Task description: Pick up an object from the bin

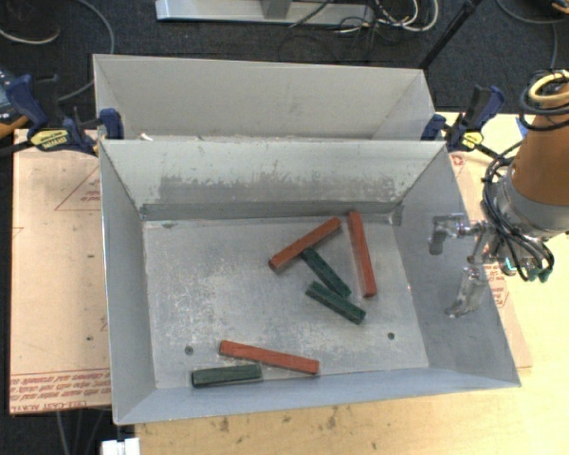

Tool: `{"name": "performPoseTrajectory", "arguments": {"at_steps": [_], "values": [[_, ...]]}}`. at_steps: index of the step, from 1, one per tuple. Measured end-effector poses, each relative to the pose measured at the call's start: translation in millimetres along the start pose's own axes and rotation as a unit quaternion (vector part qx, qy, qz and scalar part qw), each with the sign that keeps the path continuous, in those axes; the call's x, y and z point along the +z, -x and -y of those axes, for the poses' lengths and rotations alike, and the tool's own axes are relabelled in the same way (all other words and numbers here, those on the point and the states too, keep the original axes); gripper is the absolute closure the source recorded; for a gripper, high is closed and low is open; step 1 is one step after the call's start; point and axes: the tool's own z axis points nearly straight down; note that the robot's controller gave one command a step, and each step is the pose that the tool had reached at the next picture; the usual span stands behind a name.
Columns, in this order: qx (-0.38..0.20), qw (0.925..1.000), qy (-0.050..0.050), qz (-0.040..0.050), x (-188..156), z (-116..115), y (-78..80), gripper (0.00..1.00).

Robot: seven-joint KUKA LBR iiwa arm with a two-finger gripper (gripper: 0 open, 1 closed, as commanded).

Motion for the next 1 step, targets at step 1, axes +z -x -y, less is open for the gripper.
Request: {"name": "performPoseTrajectory", "arguments": {"at_steps": [1], "values": [[-0.070,0.9975,0.001,0.0004,139.1,-32.6,24.7,0.00]]}}
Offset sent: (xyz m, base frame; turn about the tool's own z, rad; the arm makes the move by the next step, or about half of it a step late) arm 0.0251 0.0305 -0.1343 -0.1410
